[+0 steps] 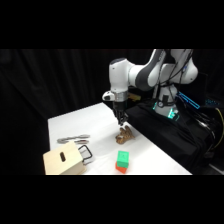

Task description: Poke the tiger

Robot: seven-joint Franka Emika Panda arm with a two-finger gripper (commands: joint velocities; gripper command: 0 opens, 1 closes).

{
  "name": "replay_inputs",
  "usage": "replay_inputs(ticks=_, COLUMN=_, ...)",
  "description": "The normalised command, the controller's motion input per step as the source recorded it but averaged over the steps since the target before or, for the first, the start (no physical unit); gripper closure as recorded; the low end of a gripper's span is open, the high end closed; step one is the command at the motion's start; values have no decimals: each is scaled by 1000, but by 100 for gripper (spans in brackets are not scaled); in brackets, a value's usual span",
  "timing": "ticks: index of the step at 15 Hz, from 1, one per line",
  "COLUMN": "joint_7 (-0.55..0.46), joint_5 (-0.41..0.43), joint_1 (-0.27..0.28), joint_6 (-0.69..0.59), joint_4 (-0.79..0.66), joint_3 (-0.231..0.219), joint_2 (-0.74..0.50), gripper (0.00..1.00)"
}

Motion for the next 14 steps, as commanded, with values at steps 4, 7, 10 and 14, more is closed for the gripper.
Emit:
replay_inputs(ticks=4, joint_7=126, joint_5=-84, joint_1=44, joint_6=509, joint_4=-99, joint_3=45, joint_2=387, gripper=98)
replay_inputs(ticks=7, joint_7=97, joint_5=-49, joint_1=38, joint_6=392, joint_4=56, joint_3=71, joint_2=455, gripper=96)
replay_inputs(ticks=10, joint_7=64, joint_5=-51, joint_1=-12, joint_6=273, joint_4=147, joint_3=55, joint_2=447, gripper=97)
replay_inputs(ticks=14, joint_7=108, joint_5=-95, joint_1=-15, joint_6=-39, joint_4=34, joint_3=-14, joint_2=98, gripper=97)
